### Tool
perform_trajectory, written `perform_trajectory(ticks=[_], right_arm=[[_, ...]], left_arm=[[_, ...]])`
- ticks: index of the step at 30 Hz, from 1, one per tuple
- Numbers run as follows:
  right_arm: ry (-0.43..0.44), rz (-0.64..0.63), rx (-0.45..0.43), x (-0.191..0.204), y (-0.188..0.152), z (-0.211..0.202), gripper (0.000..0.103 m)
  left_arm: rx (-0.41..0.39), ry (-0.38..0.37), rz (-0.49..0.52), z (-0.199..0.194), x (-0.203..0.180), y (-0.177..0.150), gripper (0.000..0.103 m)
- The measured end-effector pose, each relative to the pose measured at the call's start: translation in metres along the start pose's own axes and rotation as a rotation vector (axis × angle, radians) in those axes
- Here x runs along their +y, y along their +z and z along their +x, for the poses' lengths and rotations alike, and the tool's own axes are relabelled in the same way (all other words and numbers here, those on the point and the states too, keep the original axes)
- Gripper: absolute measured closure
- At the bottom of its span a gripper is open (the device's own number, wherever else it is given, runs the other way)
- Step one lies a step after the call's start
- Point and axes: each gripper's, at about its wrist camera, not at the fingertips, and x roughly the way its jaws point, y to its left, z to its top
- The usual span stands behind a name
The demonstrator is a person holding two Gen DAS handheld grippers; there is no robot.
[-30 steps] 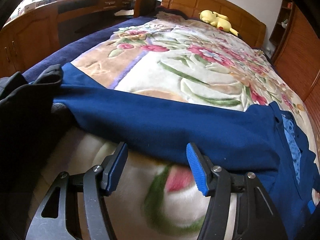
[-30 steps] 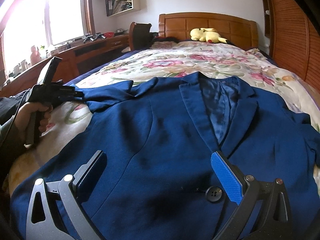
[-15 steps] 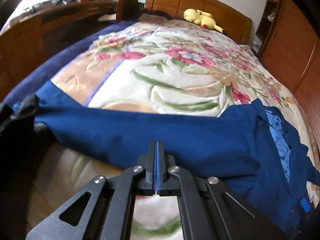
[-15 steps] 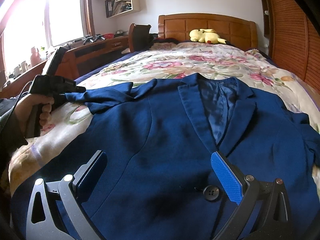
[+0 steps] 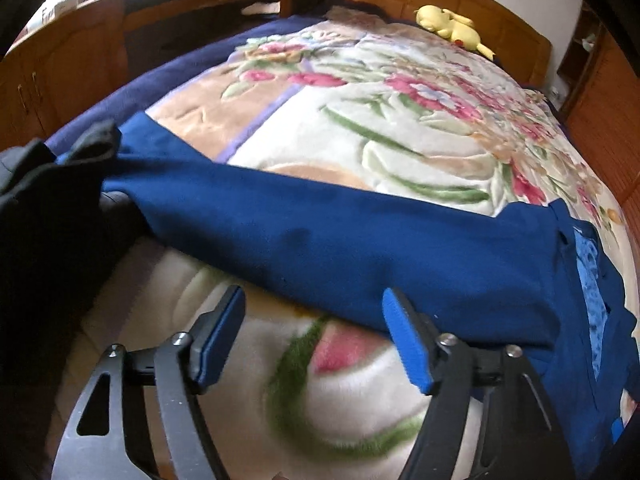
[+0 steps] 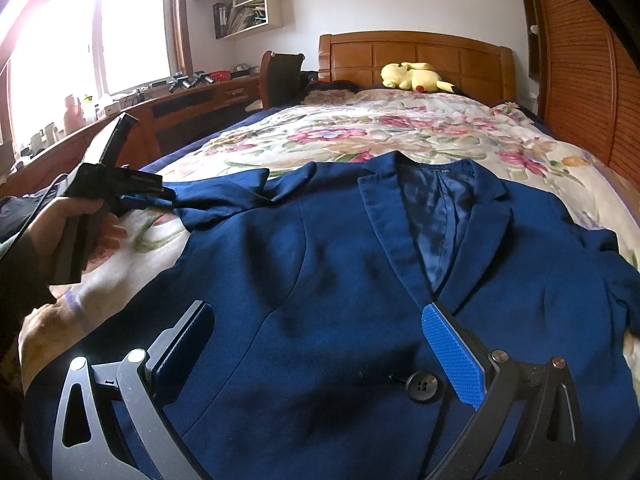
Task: Fold large clothes
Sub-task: 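Lift the held sleeve and fold it across the jacket front, then open the left tool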
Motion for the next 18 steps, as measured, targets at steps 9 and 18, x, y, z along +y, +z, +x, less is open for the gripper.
perform_trajectory(ticks=[9,18], right_arm=[[0.002,-0.003,0.008,0.001,0.0,0.001,0.0],[0.002,0.002,0.0,0.0,0.0,0.0,0.0]], left_arm=[[0.001,0.006,-0.074,0.028,0.005,0.013,0.04],[-0.092,0.031,0.115,-0.006,-0.041,0.012,0.095]])
